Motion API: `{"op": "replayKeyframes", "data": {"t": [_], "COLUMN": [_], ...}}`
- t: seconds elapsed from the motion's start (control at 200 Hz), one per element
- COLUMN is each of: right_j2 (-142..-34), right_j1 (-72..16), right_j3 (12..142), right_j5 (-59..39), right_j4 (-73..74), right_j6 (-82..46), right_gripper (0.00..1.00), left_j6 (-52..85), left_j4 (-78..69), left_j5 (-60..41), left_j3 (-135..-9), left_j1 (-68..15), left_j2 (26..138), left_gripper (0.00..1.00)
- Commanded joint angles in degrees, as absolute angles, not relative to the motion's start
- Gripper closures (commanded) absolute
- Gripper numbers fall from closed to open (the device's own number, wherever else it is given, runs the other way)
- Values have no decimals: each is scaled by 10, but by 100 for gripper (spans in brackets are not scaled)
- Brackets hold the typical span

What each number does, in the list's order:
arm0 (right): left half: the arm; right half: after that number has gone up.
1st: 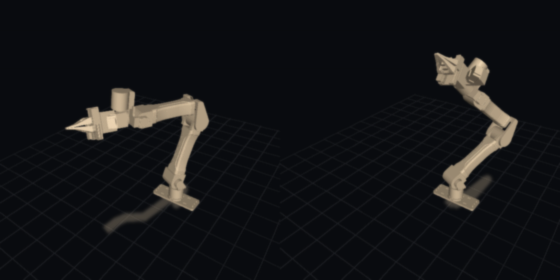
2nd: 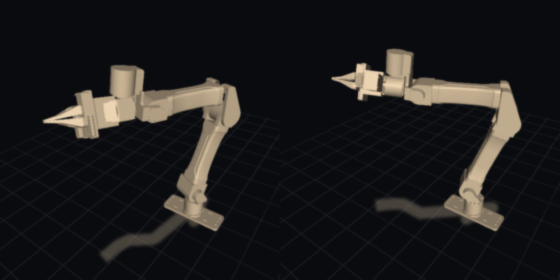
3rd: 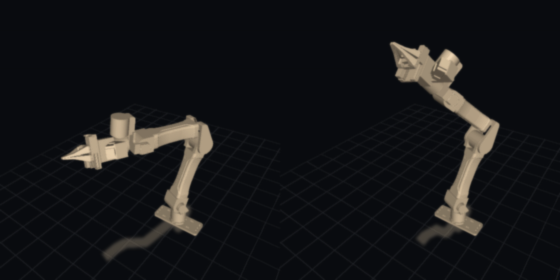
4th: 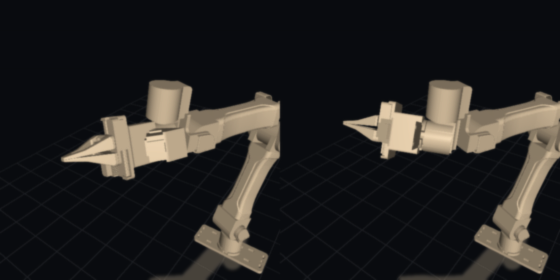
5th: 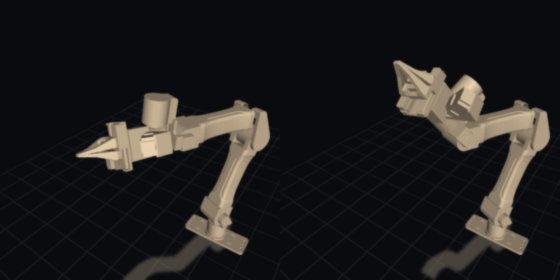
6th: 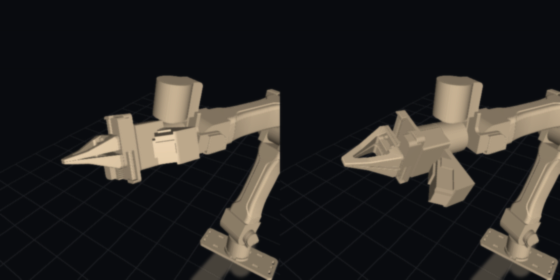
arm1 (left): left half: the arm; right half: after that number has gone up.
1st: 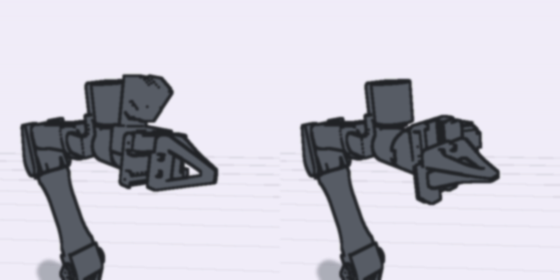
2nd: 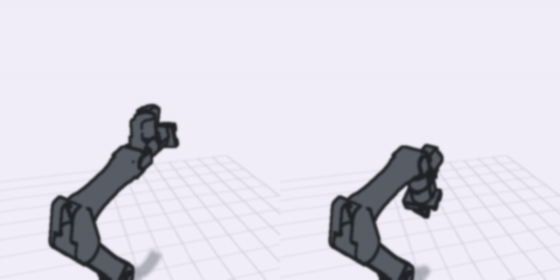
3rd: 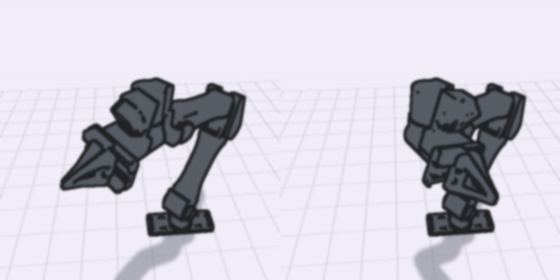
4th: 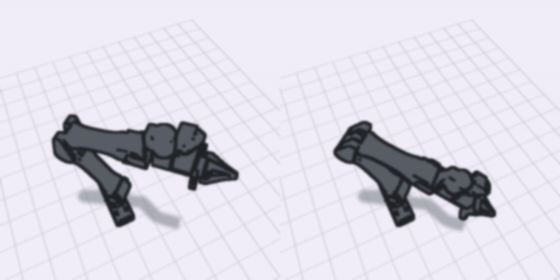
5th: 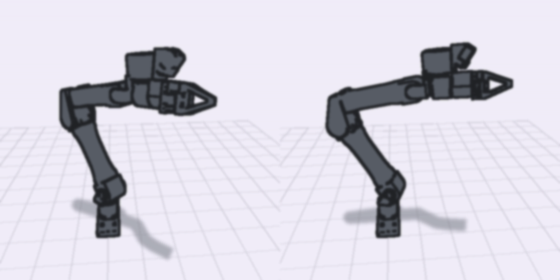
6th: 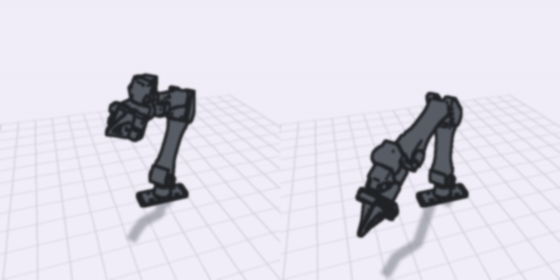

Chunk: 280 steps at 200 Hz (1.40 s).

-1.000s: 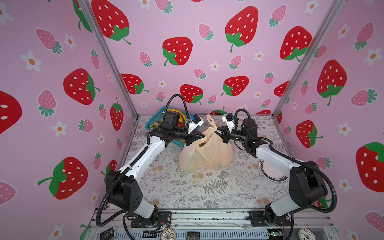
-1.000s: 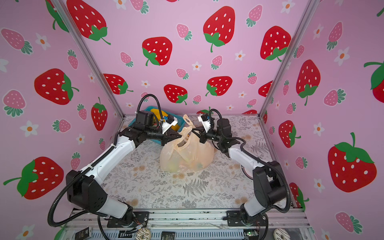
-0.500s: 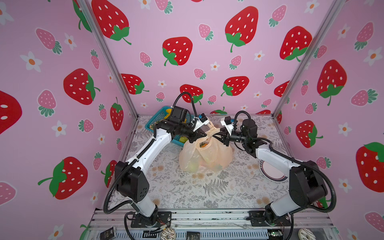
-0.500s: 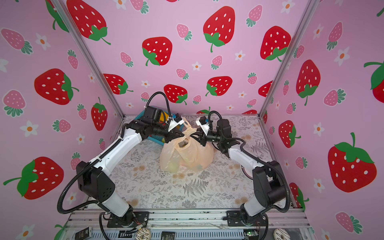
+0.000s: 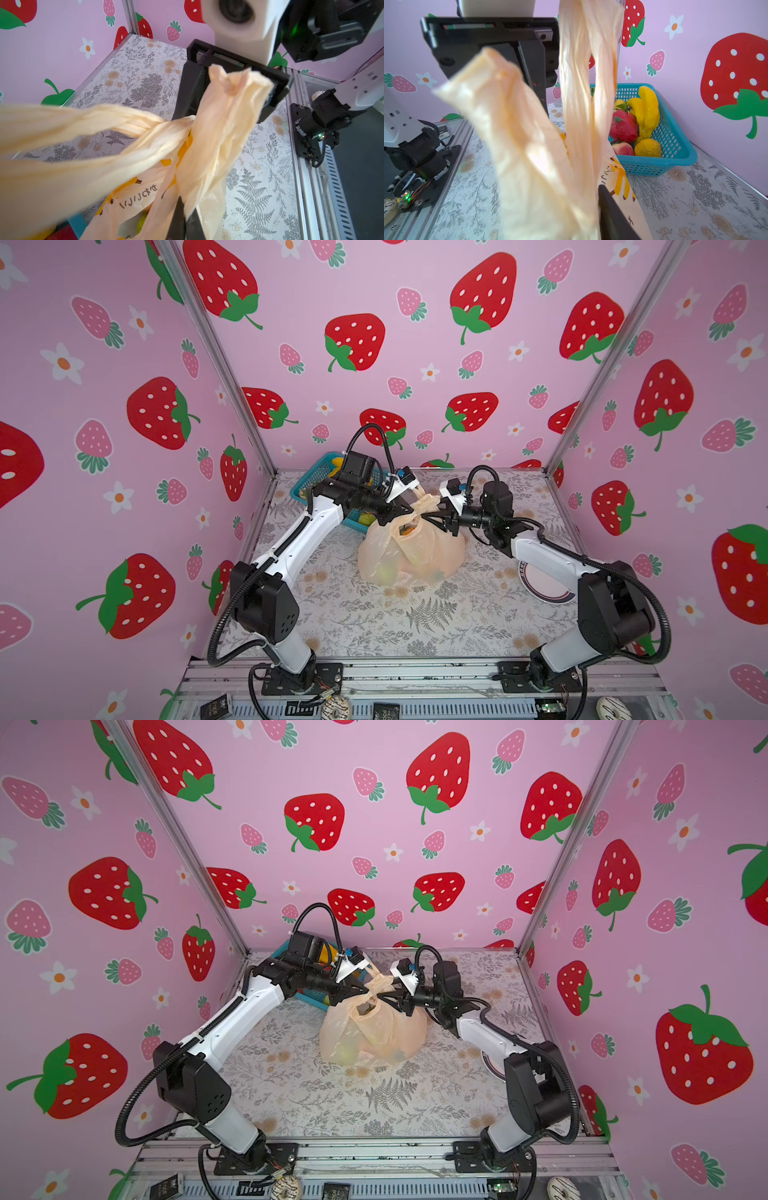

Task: Place the fake fruits into the plastic bag and tie a complex knot

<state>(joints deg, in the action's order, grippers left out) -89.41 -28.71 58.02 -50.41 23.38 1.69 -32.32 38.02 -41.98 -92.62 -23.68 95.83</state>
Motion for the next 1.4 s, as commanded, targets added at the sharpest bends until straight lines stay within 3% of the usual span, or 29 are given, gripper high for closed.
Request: {"op": "replayKeyframes", "data": {"t": [0.0,0.455,0.986,1.396], "right_j2": [-877,-898,-911,-916], "right_j1": [-285,-287,-297,-298], "right_j3": [577,571,580,582], "right_j5": [-522,-565,-555,-549], "right_j4": [225,337,362,380], "right_j6": [46,-39,-63,-84], "right_gripper": [57,55,66,64], "left_j6": [-333,-357,-363,-377], "left_j4": [387,389,388,395], "left_j5": [-421,-383,-377,-375], "left_j3": [-948,-948,-945,-944], "left_j1": [-239,-252,-257,-261], "left_j2": [952,964,965,976], "left_gripper": [100,100,100,100]}}
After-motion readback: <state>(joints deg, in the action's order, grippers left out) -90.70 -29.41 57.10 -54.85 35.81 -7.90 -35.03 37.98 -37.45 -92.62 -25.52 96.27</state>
